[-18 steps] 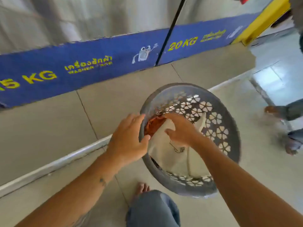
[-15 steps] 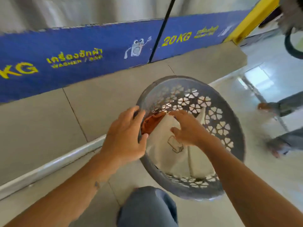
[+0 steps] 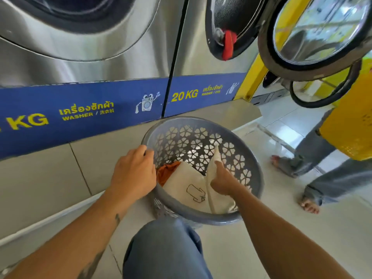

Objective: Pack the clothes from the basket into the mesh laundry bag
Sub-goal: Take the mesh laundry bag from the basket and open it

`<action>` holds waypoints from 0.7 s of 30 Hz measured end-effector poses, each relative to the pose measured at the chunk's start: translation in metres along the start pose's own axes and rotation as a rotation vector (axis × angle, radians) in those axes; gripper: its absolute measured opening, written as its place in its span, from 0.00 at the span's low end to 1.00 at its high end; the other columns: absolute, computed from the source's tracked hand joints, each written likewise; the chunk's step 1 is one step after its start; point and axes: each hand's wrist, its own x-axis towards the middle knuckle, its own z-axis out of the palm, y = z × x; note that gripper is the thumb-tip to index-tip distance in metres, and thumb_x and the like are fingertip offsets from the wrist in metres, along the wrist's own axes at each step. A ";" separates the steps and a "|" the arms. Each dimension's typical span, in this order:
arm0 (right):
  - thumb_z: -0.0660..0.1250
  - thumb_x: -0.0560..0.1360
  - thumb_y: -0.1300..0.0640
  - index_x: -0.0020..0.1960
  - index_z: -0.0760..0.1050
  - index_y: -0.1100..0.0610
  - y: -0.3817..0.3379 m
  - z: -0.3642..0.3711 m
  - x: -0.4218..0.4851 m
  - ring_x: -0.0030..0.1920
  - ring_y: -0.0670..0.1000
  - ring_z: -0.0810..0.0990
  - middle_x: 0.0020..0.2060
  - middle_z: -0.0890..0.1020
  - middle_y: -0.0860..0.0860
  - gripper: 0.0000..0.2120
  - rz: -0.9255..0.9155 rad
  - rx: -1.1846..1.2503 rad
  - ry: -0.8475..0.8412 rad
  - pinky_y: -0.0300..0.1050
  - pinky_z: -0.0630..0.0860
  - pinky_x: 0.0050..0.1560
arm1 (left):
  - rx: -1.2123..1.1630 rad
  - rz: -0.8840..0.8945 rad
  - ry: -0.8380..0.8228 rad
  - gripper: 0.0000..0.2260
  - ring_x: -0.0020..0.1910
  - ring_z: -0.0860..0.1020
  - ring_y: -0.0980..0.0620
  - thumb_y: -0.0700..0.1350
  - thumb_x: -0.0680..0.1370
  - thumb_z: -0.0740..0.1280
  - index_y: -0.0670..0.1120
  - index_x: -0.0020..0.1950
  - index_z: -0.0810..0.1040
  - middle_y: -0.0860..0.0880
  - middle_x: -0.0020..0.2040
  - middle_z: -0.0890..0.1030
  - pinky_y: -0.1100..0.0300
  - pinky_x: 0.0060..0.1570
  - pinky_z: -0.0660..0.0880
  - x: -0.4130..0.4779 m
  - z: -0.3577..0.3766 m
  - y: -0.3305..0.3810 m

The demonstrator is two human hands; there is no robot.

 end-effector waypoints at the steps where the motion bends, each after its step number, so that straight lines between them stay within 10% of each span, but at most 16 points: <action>1: 0.65 0.75 0.66 0.82 0.52 0.54 -0.003 -0.004 -0.007 0.70 0.63 0.73 0.72 0.71 0.61 0.39 -0.060 0.015 0.038 0.57 0.73 0.67 | 0.003 0.005 0.004 0.18 0.61 0.73 0.45 0.48 0.78 0.59 0.46 0.68 0.70 0.47 0.67 0.72 0.50 0.53 0.73 -0.009 -0.009 0.005; 8: 0.61 0.71 0.67 0.56 0.79 0.52 -0.057 -0.071 -0.060 0.53 0.54 0.81 0.51 0.84 0.52 0.18 -0.567 0.066 0.083 0.48 0.75 0.47 | -0.015 0.077 0.112 0.22 0.67 0.69 0.45 0.46 0.78 0.60 0.49 0.73 0.65 0.50 0.72 0.66 0.49 0.62 0.70 -0.059 -0.079 0.029; 17: 0.63 0.65 0.64 0.51 0.80 0.59 -0.141 -0.119 -0.168 0.53 0.58 0.80 0.49 0.83 0.58 0.17 -0.937 -0.115 -0.121 0.59 0.75 0.56 | 0.092 0.150 0.447 0.39 0.76 0.55 0.44 0.48 0.71 0.70 0.46 0.78 0.55 0.45 0.80 0.52 0.45 0.72 0.59 -0.084 -0.145 0.028; 21: 0.63 0.71 0.68 0.53 0.82 0.55 -0.169 -0.122 -0.199 0.52 0.54 0.81 0.49 0.85 0.55 0.16 -1.009 -0.114 -0.147 0.53 0.77 0.56 | 0.155 0.153 0.498 0.24 0.68 0.70 0.44 0.50 0.71 0.68 0.47 0.67 0.71 0.47 0.67 0.75 0.43 0.72 0.55 -0.090 -0.167 0.005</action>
